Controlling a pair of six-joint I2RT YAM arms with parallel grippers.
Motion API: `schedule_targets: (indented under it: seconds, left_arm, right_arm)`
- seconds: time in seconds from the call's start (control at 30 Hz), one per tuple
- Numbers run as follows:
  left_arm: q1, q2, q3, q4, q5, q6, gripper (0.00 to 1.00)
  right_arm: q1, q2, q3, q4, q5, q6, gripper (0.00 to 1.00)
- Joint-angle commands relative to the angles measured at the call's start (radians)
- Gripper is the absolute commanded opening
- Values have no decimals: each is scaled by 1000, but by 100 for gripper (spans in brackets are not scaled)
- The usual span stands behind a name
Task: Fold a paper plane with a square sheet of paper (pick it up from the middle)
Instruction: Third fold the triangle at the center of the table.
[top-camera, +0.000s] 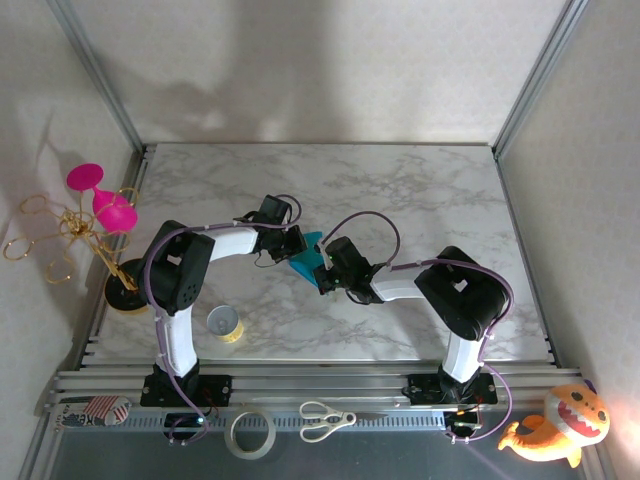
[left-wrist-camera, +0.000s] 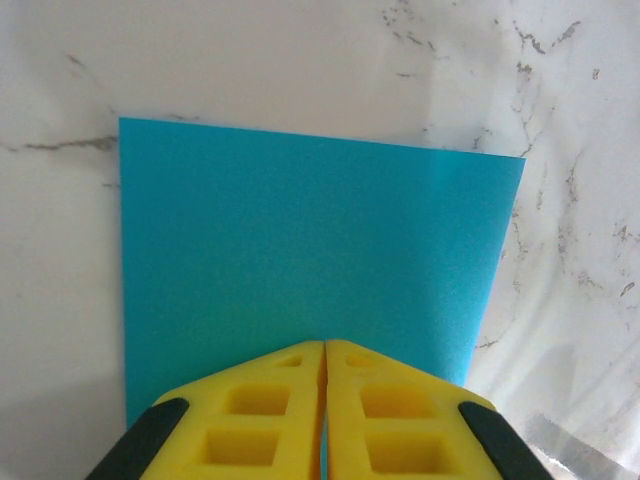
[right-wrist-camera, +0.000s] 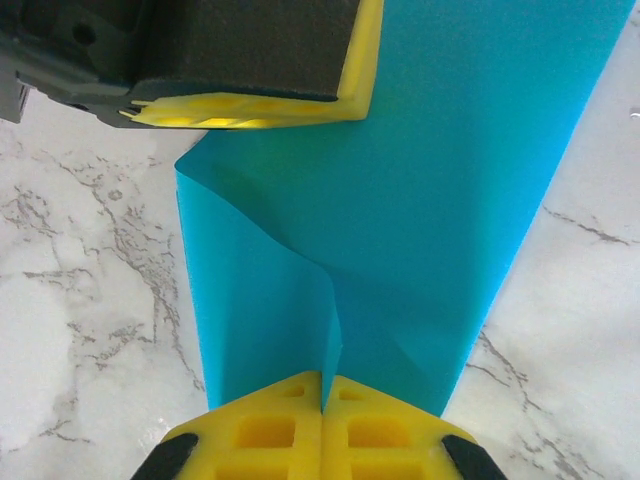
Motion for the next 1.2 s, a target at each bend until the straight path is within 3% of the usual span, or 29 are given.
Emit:
schedule_targets:
  seconds: [0.0, 1.17]
  left_arm:
    - [-19, 55, -12, -71, -54, 15, 9]
    - [-11, 18, 48, -117, -61, 41, 10]
  right_arm:
    - [-6, -24, 15, -34, 33, -2, 1]
    - [-7, 37, 28, -61, 32, -9, 0]
